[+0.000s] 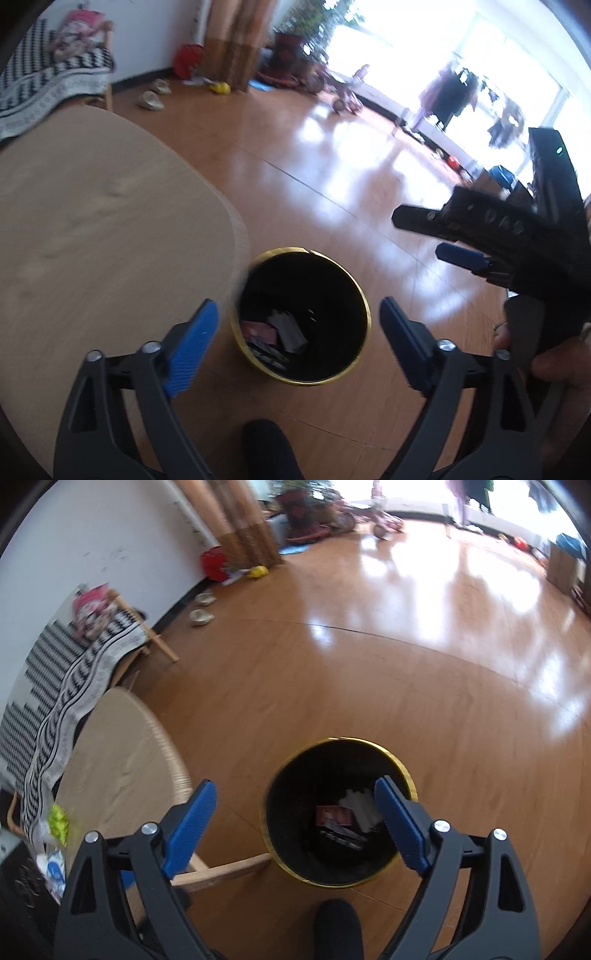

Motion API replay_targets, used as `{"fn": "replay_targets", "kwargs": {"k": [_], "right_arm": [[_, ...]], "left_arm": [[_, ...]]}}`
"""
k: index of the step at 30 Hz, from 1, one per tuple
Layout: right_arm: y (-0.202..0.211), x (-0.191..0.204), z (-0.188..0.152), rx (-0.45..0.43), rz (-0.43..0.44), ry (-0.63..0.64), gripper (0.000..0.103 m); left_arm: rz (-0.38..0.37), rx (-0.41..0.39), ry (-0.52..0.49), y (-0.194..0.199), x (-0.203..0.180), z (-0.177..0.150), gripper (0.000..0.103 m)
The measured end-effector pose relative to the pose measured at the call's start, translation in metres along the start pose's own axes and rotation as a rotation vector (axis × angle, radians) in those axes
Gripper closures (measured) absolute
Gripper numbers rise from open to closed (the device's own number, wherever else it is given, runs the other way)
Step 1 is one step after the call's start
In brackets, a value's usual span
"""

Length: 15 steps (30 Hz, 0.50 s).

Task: Collect trash
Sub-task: 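Carry both items to the bin and release them inside, then grasp the red ribbon with the left tool while the right tool grasps crumpled foil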

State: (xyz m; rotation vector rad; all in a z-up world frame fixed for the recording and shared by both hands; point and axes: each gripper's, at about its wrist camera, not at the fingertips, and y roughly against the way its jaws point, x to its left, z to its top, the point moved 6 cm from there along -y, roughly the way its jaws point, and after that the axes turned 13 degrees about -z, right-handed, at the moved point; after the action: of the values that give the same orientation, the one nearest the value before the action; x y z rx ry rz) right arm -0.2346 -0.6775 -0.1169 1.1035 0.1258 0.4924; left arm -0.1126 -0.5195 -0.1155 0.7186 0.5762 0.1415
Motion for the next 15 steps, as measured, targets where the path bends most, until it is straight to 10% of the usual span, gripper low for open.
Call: {"fn": "replay_targets", "kwargs": {"k": [15], "right_arm": [[0.081, 0.314, -0.103, -0.007, 0.325, 0.474, 0.018]], "left_arm": [[0.398, -0.272, 0.249, 0.269, 0.174, -0.032, 0.008]]}}
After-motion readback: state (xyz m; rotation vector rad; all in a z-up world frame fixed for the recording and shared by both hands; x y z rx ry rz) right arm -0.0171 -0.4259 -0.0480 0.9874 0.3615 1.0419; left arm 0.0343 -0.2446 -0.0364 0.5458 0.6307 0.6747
